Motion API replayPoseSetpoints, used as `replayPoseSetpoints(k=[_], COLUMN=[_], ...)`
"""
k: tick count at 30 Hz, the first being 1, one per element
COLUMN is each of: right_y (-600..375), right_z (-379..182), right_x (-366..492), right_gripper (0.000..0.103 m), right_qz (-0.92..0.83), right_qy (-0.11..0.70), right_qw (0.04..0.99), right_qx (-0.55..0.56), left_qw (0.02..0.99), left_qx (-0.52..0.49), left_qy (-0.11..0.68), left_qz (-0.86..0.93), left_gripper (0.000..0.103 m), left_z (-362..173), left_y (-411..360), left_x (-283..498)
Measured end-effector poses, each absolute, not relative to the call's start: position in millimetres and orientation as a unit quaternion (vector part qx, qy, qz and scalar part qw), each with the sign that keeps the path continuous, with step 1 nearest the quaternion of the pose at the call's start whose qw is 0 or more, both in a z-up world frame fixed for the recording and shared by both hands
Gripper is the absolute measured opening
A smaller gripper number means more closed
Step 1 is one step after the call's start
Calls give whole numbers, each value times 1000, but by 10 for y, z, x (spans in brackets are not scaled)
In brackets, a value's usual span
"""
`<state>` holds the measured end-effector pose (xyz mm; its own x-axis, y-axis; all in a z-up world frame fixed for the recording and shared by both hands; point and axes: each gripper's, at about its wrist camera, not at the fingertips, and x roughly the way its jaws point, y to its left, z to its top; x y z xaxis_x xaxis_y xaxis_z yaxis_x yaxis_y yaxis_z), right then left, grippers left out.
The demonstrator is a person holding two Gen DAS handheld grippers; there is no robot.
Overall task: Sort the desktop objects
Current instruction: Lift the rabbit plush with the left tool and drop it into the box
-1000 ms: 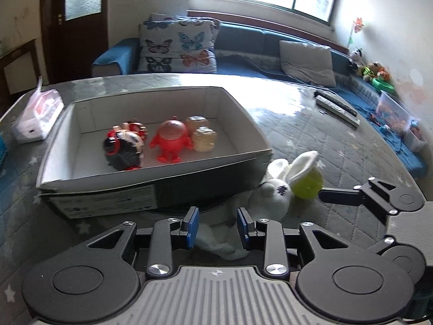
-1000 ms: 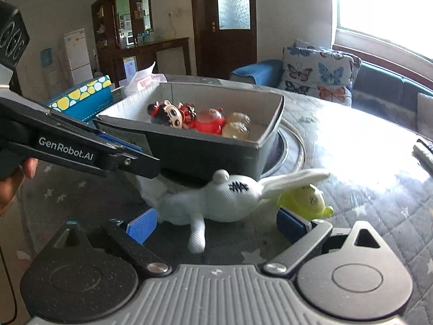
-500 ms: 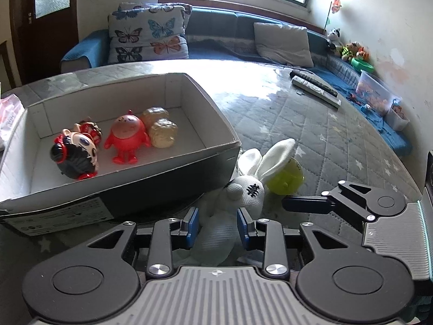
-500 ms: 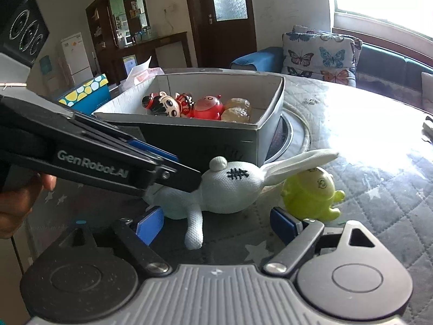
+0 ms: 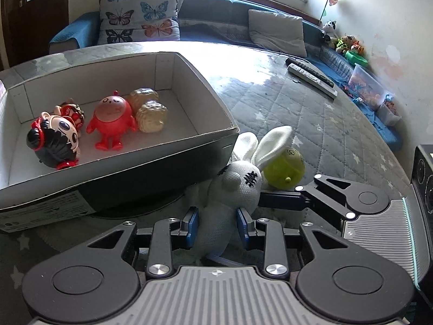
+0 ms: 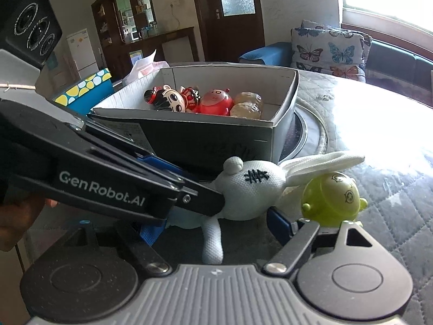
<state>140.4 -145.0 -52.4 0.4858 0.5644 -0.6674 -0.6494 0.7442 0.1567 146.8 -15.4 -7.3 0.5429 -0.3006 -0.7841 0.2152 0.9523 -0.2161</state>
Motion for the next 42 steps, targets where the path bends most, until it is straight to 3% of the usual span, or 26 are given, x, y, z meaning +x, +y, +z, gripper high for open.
replayPoseSetpoints(k=[9,20,29,42], right_y=[-1454,-1379,-1113,-832], right_z=[-444,22,223,273], right_x=[1334,1239,1736,2441], right_gripper=[80,79,79,79], right_qz=[354,366,371,375], right_qy=[351,291,273,282], right_qw=[865,880,882,877], right_qx=[-62,-83,-97,-102], left_qw=[878,907,928,914], left_qx=[-57,-68,-75,-142], left_qy=[449,390,344,367], left_qz=[-156,-147,-119,-97], left_gripper=[25,24,24,24], left_z=[-39,469,860,649], left_y=[-123,-34,130,387], left_x=[1397,1268,1637,2373])
